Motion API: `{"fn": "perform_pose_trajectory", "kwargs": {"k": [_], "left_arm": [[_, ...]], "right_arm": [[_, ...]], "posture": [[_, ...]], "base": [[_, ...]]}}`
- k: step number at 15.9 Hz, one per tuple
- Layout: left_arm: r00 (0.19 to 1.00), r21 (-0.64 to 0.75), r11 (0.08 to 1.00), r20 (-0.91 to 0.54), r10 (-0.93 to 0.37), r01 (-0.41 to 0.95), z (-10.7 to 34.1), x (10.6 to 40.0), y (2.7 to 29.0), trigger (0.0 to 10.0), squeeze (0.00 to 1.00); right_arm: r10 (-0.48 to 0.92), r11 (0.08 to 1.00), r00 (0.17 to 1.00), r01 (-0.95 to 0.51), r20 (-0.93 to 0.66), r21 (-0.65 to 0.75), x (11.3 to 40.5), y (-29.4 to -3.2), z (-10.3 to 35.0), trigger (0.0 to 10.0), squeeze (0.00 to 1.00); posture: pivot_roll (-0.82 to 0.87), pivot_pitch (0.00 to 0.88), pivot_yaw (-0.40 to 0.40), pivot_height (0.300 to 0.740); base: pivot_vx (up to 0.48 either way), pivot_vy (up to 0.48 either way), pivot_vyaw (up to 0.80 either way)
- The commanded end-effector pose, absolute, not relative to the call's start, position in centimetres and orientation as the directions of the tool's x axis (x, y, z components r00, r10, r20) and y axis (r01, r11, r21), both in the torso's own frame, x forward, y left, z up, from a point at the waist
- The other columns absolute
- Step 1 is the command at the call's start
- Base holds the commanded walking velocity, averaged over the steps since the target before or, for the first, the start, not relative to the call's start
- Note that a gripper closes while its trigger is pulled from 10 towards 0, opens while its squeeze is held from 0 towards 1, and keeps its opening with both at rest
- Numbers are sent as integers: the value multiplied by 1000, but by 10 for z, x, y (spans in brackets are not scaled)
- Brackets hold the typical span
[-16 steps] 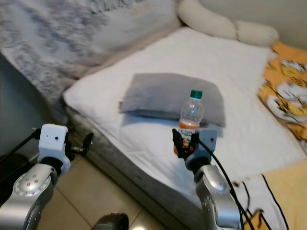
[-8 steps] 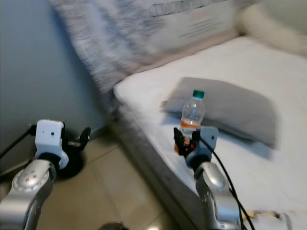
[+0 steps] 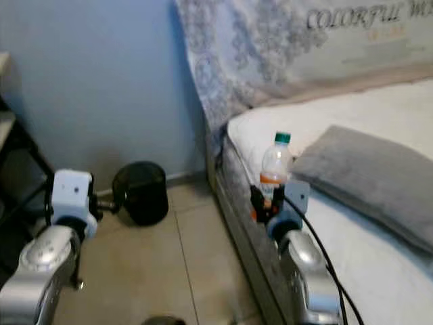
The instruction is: Clean up the room
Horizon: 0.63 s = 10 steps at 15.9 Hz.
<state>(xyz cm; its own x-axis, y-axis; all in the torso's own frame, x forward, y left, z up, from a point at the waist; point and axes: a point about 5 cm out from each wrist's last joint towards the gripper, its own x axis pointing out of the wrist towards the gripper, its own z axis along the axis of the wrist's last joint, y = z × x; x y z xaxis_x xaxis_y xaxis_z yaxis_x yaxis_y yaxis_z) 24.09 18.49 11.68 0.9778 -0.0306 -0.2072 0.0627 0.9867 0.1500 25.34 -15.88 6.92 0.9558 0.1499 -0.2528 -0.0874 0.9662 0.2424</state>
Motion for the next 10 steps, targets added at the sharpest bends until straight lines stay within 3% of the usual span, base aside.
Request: {"fn": "perform_pose_trajectory", "kwargs": {"k": [1,5,8,10], "left_arm": [[980,158,985,-196,-38,70,119,242,184,10000,0],[979,148,987,-203,-37,68,119,241,184,10000,0],[979,151,986,-201,-39,70,119,242,183,10000,0],[978,150,986,-204,-43,74,119,242,182,10000,0]], "right_arm": [[170,956,950,-95,-263,277,254,-154,68,10000,0],[203,970,949,-161,-241,183,256,-154,69,10000,0],[219,962,948,-171,-231,212,257,-148,71,10000,0],[209,962,956,-164,-204,217,261,-148,76,10000,0]], "posture": [[21,0,27,740],[25,0,26,740],[26,0,23,740],[29,0,22,740]], "base": [[0,0,0],[340,0,0],[356,0,800],[351,0,228]]}}
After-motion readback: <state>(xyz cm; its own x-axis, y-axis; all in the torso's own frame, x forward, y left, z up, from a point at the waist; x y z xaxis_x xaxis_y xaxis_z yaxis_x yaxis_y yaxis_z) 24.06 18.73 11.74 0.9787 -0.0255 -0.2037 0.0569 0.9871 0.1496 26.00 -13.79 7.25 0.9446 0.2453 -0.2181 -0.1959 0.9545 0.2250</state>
